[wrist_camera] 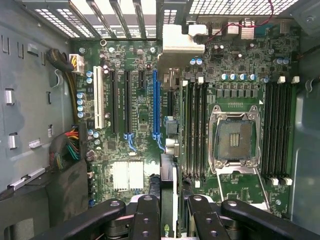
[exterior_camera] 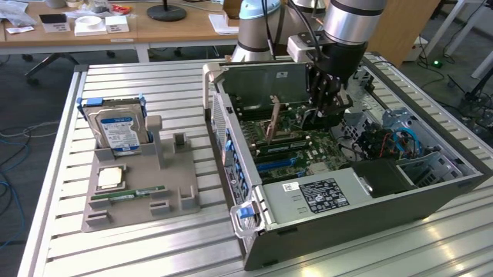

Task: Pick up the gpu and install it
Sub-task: 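Insert the gpu into the slot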

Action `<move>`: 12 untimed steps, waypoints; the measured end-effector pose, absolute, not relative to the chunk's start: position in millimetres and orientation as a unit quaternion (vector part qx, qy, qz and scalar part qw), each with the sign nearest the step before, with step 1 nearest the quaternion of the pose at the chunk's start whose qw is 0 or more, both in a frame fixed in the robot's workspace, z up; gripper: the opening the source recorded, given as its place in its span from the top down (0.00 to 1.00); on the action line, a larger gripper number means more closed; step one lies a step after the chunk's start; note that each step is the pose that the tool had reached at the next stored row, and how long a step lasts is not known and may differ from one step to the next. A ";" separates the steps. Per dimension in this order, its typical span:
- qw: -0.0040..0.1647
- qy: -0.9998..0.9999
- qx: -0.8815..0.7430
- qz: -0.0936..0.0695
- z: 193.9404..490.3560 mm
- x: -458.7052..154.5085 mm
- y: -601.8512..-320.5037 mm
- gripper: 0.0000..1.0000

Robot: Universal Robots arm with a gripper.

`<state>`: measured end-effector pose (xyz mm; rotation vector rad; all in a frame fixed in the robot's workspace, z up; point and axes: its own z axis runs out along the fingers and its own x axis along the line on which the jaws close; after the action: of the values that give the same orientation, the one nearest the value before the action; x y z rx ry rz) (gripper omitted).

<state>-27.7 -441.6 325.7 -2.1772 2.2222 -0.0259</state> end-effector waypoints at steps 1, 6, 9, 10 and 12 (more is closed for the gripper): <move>0.015 0.714 -0.700 -0.008 325.5 -27.7 -441.6 0.74; 0.015 0.714 -0.700 -0.008 318.2 -27.7 -441.6 0.74; 0.015 0.714 -0.700 -0.008 313.8 -27.7 -441.6 0.74; 0.015 0.714 -0.700 -0.008 313.6 -27.7 -441.6 0.74; 0.015 0.714 -0.700 -0.008 313.6 -27.7 -441.6 0.74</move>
<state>-27.7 -441.6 313.6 -2.1774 2.2224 -0.0261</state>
